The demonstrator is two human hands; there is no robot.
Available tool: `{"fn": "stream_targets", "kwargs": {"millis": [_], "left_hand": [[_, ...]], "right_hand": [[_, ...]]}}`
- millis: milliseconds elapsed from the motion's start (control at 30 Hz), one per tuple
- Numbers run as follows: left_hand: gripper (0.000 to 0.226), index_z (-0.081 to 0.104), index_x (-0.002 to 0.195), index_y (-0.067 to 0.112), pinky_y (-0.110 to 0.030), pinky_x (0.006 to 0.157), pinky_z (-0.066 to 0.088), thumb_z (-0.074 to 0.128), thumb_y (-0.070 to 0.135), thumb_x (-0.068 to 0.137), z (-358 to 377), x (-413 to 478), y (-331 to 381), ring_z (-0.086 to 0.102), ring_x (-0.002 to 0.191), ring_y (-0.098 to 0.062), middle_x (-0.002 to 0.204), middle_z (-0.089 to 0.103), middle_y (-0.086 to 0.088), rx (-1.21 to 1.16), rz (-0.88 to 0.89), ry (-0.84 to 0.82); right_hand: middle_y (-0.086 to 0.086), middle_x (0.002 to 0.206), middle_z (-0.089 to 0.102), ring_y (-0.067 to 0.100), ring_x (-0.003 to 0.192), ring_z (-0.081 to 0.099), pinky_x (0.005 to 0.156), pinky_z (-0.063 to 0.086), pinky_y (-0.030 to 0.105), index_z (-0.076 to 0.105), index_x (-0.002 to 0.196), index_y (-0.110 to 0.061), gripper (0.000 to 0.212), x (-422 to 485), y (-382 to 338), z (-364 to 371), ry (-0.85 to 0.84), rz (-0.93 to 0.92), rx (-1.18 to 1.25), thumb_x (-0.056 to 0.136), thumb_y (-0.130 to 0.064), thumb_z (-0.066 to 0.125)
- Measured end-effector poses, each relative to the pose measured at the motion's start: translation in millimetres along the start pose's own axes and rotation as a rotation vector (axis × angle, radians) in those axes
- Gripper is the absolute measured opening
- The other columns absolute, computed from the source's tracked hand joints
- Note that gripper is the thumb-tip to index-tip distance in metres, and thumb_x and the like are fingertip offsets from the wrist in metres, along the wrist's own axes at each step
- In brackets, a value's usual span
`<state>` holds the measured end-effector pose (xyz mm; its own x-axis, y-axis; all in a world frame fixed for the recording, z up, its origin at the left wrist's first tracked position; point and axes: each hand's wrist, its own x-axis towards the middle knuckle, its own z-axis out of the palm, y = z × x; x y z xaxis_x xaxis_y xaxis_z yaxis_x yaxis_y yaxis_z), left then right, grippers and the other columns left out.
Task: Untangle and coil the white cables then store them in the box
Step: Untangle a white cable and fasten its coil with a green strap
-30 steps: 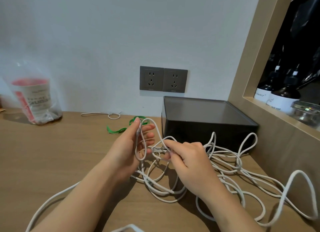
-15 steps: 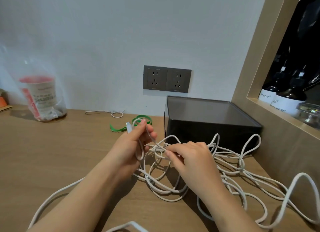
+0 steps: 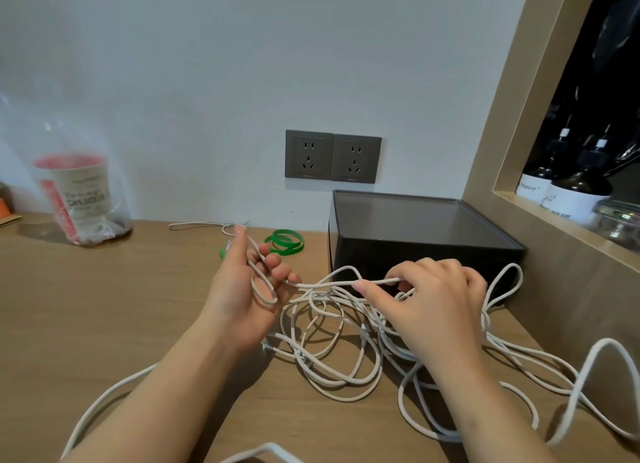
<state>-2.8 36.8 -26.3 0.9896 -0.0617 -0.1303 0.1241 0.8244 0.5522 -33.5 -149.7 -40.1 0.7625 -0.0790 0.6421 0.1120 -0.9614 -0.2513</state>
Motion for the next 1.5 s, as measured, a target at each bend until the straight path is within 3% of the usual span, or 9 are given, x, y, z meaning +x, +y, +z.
{"fn": "stream_targets", "kwargs": {"millis": [167, 367, 633, 800, 933, 1100, 1233, 1367, 1500], "left_hand": [[0.047, 0.052, 0.093, 0.018, -0.019, 0.04, 0.044, 0.029, 0.059, 0.094, 3, -5, 1, 0.028, 0.032, -0.006, 0.047, 0.028, 0.004, 0.033, 0.049, -0.05], [0.038, 0.047, 0.084, 0.02, -0.026, 0.04, 0.047, 0.034, 0.054, 0.095, 4, -9, 2, 0.03, 0.033, -0.006, 0.047, 0.029, 0.005, 0.081, 0.02, -0.084], [0.01, 0.043, 0.09, 0.015, -0.012, 0.03, 0.025, 0.045, 0.02, 0.098, 4, -11, -3, 0.029, 0.034, -0.006, 0.053, 0.04, 0.0, 0.468, 0.075, -0.134], [0.018, 0.046, 0.086, 0.015, -0.01, 0.03, 0.018, 0.043, 0.028, 0.098, 3, -11, 0, 0.03, 0.037, -0.005, 0.056, 0.043, 0.0, 0.357, -0.016, -0.111], [0.021, 0.046, 0.09, 0.016, -0.01, 0.03, 0.02, 0.046, 0.037, 0.094, 2, -13, -2, 0.034, 0.039, -0.007, 0.061, 0.045, -0.002, 0.355, -0.092, -0.126], [0.027, 0.044, 0.101, 0.023, -0.016, 0.037, 0.031, 0.056, 0.041, 0.084, 2, -16, -7, 0.04, 0.049, -0.007, 0.08, 0.052, -0.001, 0.87, 0.053, -0.203], [0.037, 0.04, 0.102, 0.03, -0.02, 0.057, 0.05, 0.069, 0.034, 0.079, 0, -22, -8, 0.06, 0.069, -0.008, 0.099, 0.054, -0.001, 1.295, 0.263, -0.31], [0.058, 0.038, 0.098, 0.039, -0.02, 0.064, 0.049, 0.083, 0.039, 0.061, 1, -23, -8, 0.057, 0.071, -0.003, 0.1, 0.053, 0.012, 1.553, 0.36, -0.38], [0.04, 0.039, 0.098, 0.038, -0.023, 0.072, 0.054, 0.073, 0.031, 0.078, 0, -21, -15, 0.061, 0.08, -0.002, 0.091, 0.056, 0.018, 1.753, 0.491, -0.346]], "right_hand": [[-0.019, 0.07, 0.049, 0.005, 0.076, 0.043, 0.075, 0.03, 0.028, 0.059, 0.077, -0.035, 0.05, 1, -1, 5, -0.012, -0.015, 0.208, 0.071, -0.08, 0.037], [-0.015, 0.083, 0.051, 0.006, 0.083, 0.045, 0.076, 0.027, 0.027, 0.056, 0.088, -0.037, 0.013, 0, -1, 5, -0.098, -0.02, 0.322, 0.083, -0.048, 0.05], [-0.018, 0.086, 0.051, 0.0, 0.083, 0.051, 0.071, 0.042, 0.014, 0.063, 0.104, -0.026, 0.02, -1, -3, 4, -0.172, -0.018, 0.368, 0.087, -0.034, 0.058], [-0.014, 0.07, 0.052, 0.004, 0.069, 0.049, 0.074, 0.032, 0.025, 0.056, 0.076, -0.028, 0.05, -1, 2, -1, -0.057, 0.029, 0.214, 0.067, -0.073, 0.037], [-0.011, 0.067, 0.049, 0.006, 0.065, 0.047, 0.062, 0.035, 0.014, 0.051, 0.071, -0.028, 0.038, -1, 1, 0, -0.036, 0.041, 0.309, 0.071, -0.066, 0.044], [-0.012, 0.078, 0.055, -0.002, 0.085, 0.051, 0.065, 0.038, 0.004, 0.056, 0.084, -0.033, 0.002, -1, 0, 2, 0.029, -0.041, 0.509, 0.085, -0.034, 0.056], [-0.013, 0.066, 0.053, 0.004, 0.064, 0.053, 0.053, 0.041, 0.014, 0.056, 0.077, -0.031, 0.024, -5, -3, 0, 0.168, -0.07, 0.447, 0.077, -0.054, 0.049], [-0.012, 0.052, 0.042, 0.006, 0.048, 0.044, 0.04, 0.037, 0.024, 0.049, 0.065, -0.022, 0.043, -7, -6, -4, 0.28, -0.062, 0.32, 0.074, -0.064, 0.049], [-0.009, 0.054, 0.042, 0.01, 0.046, 0.041, 0.04, 0.034, 0.022, 0.05, 0.065, -0.018, 0.048, -6, -8, -5, 0.378, -0.126, 0.255, 0.078, -0.065, 0.05]]}}
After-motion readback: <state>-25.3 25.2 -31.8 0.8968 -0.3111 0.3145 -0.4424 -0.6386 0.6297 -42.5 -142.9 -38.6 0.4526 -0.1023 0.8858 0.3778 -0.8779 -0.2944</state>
